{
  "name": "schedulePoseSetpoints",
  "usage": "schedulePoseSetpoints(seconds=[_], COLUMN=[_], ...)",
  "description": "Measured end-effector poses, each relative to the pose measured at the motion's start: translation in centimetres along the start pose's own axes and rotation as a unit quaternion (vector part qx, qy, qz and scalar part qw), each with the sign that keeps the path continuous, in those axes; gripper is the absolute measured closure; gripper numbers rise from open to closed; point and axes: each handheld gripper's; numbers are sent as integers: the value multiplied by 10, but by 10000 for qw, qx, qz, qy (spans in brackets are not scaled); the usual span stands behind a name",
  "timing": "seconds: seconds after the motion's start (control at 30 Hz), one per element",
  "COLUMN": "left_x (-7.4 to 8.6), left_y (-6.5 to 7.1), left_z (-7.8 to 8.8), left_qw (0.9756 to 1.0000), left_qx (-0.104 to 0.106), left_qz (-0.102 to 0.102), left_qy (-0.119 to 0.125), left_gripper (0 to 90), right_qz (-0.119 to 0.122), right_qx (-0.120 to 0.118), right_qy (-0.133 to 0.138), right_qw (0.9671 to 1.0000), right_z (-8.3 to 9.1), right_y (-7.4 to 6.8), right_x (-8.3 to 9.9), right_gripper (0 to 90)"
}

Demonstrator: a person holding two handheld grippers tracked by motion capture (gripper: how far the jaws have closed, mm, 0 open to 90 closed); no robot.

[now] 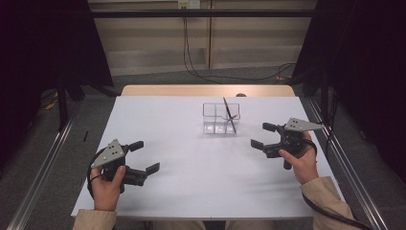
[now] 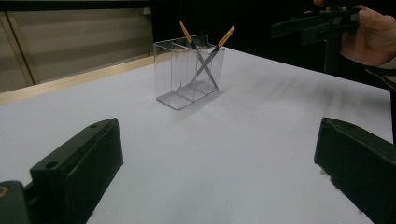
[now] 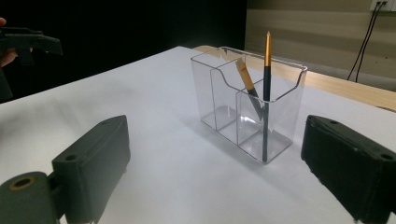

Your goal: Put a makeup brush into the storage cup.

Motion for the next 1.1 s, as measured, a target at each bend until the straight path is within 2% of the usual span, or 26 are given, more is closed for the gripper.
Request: schedulePoseSetpoints(seconds=[0.63,1.1], left_x=[0,0], left_y=[0,0], left_z=[0,0], left_qw=[10000,10000], left_qx=[-10,4], left_qz=[-1,-1], left_qy=[-8,5], left_gripper=[10,9], right_qz=[4,52], right_qx=[24,26], right_qy=[48,-25], right_qw=[10000,10000], right_z=[18,29], right_y=[-4,-8], right_x=[7,12], right_gripper=[73,73])
Point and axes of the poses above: each handheld gripper's, and its own axes: z roughly backward along the jaws, x roughly out of its underside, y roughly to its right, and after that the axes turned 6 degrees about y, right-handed
